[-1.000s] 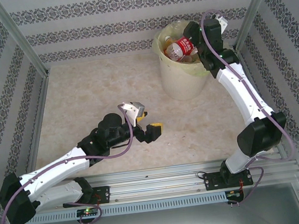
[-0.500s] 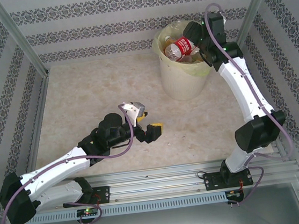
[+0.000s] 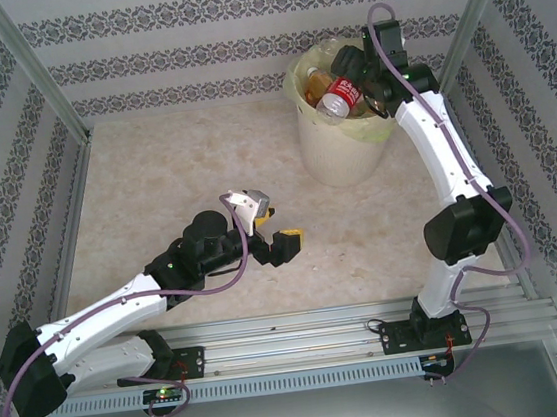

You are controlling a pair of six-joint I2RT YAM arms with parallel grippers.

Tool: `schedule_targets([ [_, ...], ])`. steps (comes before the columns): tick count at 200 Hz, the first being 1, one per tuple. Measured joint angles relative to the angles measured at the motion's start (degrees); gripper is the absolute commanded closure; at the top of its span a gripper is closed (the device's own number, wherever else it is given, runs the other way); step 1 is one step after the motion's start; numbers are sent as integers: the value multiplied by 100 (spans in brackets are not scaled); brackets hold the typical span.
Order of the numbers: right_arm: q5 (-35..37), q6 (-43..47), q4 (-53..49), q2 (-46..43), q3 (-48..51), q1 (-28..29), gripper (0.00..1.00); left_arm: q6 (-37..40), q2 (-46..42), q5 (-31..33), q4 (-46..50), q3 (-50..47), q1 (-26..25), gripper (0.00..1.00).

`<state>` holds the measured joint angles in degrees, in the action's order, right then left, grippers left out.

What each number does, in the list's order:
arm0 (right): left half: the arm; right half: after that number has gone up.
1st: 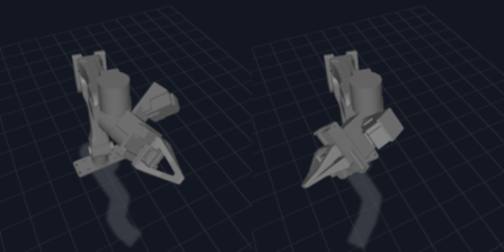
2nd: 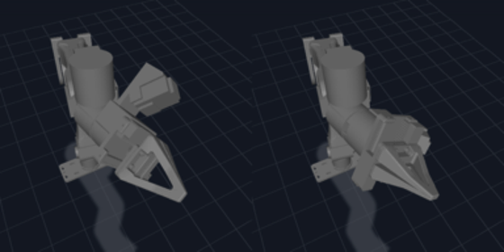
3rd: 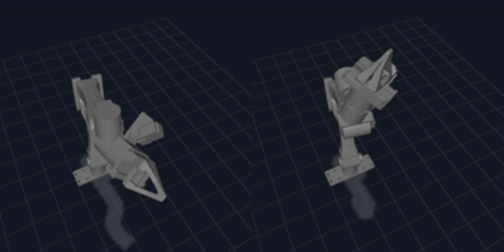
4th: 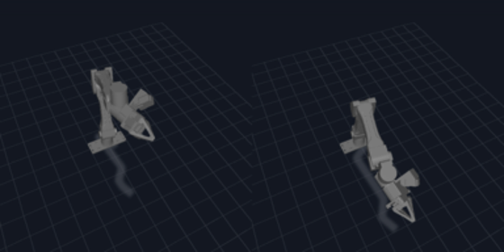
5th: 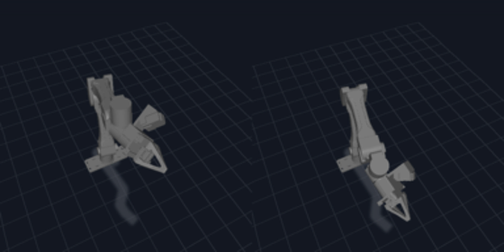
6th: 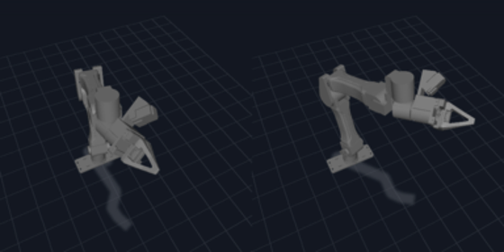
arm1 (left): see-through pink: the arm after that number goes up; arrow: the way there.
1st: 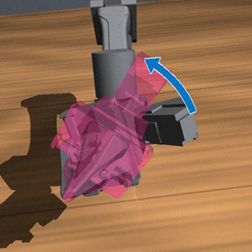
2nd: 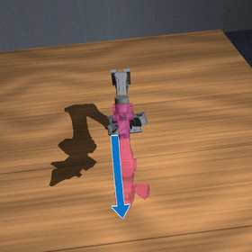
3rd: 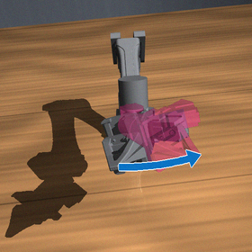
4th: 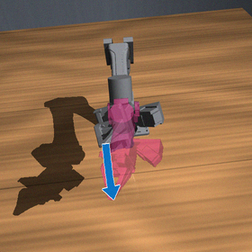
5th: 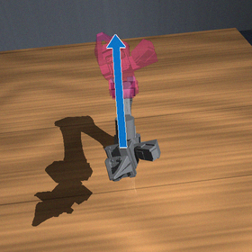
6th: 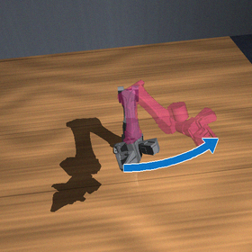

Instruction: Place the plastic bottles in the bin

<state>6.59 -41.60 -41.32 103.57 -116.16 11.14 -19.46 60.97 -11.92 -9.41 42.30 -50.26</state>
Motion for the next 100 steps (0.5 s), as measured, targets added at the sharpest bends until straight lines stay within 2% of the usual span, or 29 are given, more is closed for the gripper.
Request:
schedule_targets([
  [50,-9,87,-269,223,-487,28,39,0,-61,4,0,0,0,0],
  [100,-170,741,-439,433,-1110,-15,43,0,-101,22,9,0,0,0],
])
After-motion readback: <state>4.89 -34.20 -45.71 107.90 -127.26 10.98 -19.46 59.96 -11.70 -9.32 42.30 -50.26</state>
